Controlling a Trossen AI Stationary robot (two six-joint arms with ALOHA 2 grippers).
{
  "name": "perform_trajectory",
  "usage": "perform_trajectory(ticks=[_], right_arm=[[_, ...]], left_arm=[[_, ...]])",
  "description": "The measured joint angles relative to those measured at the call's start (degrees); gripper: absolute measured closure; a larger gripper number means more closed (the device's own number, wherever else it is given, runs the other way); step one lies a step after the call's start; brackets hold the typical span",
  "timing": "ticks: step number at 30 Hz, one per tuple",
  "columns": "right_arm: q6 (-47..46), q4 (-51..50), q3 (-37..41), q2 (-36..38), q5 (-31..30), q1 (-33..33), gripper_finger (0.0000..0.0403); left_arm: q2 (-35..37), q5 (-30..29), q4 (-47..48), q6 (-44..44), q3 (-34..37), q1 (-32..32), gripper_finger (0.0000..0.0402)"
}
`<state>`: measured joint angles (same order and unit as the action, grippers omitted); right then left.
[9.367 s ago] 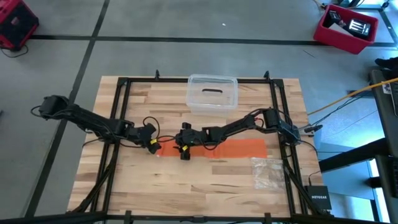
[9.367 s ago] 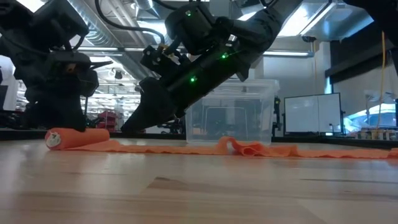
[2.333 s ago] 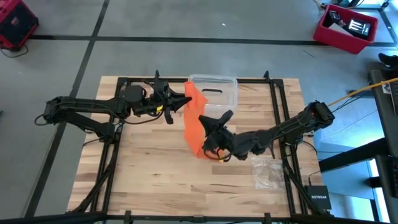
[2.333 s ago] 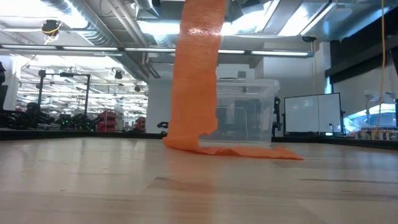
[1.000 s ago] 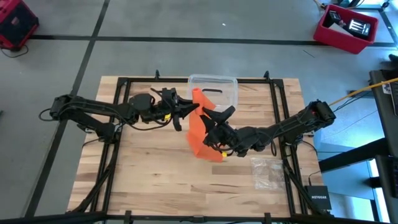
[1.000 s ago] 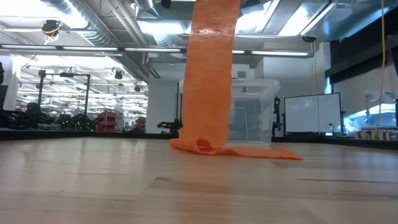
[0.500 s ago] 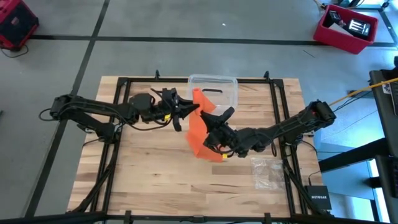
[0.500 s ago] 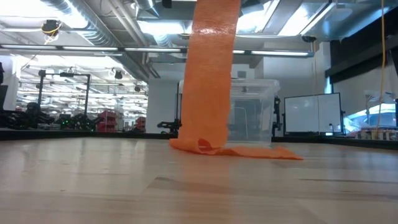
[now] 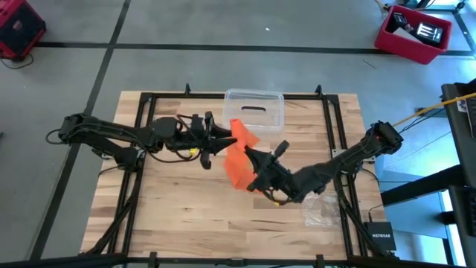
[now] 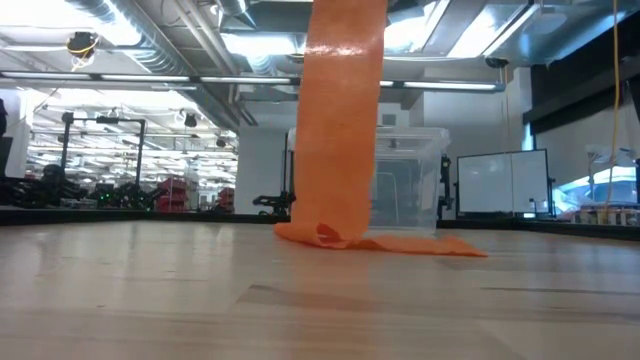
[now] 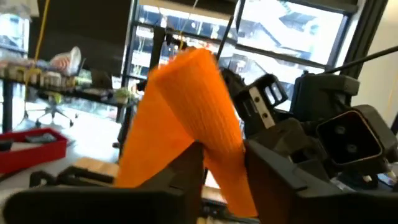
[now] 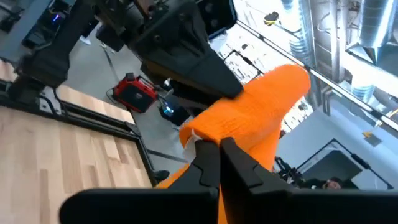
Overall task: Roll bandage
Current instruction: Roll the orange bandage
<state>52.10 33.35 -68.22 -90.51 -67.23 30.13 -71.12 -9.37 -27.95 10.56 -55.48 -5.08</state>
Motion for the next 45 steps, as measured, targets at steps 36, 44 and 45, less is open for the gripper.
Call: perform_trajectory(ticks=[36,44,45], right_arm=[[-44.22,-47.94,-6.12,15.77,85.37,-22.00,0.0403],[-43.89,-46.79,-6.12,15.68,90.48,-24.88,0.0403],[-43.93,-46.72,-6.12,15.70,90.64,-25.03,0.0403]], left_arm=[[9.87,1.26,27.39,-16.16,-0.20,-5.44,0.0257],[7.73,0.32,23.10,-22.33,-0.20,-5.55,0.0257],[7.72,0.34,22.52,-22.58,-0.20,-5.70,0.0257]])
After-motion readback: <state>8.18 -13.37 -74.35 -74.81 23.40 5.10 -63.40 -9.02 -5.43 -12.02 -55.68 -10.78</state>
